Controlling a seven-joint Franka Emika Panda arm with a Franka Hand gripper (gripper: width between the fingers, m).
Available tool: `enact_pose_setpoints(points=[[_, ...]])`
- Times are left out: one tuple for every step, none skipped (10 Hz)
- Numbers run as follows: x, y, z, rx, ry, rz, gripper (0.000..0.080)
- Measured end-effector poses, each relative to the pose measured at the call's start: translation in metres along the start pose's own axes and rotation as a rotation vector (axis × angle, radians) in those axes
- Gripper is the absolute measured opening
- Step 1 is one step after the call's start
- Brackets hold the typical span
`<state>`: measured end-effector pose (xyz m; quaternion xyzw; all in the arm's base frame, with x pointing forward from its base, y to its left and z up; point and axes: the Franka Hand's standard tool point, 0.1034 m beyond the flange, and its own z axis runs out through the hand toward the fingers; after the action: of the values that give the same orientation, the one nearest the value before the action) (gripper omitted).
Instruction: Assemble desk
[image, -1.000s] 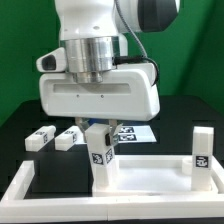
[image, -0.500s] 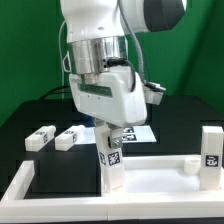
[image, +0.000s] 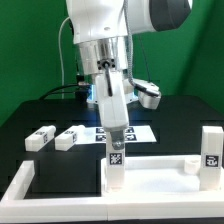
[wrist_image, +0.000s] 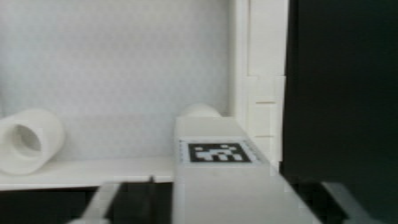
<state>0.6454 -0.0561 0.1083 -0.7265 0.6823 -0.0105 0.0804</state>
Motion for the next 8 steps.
enact_pose_setpoints(points=[[-0.003,0.0,-0.001,-0.023,0.03,-0.199,0.0498],[-0.008,-0.002,-0.005,-0.049,0.038,-0.386,0.0498],[-0.013,-0.002,-0.006,-0.05,0.032,-0.523,0.0621],[-0.011,-0.001,-0.004,-0.052,0.031,-0.573,0.0641],[-0.011,-0.001,-0.004,-0.054,0.03,-0.64,0.0641],[-0.011,-0.001,-0.004,-0.055,0.028,-0.713,0.0648],[-0.007,-0.002,-0.005,-0.063,0.033,-0.886,0.0649],[-0.001,-0.003,-0.007,-0.076,0.04,-1.089,0.0649]])
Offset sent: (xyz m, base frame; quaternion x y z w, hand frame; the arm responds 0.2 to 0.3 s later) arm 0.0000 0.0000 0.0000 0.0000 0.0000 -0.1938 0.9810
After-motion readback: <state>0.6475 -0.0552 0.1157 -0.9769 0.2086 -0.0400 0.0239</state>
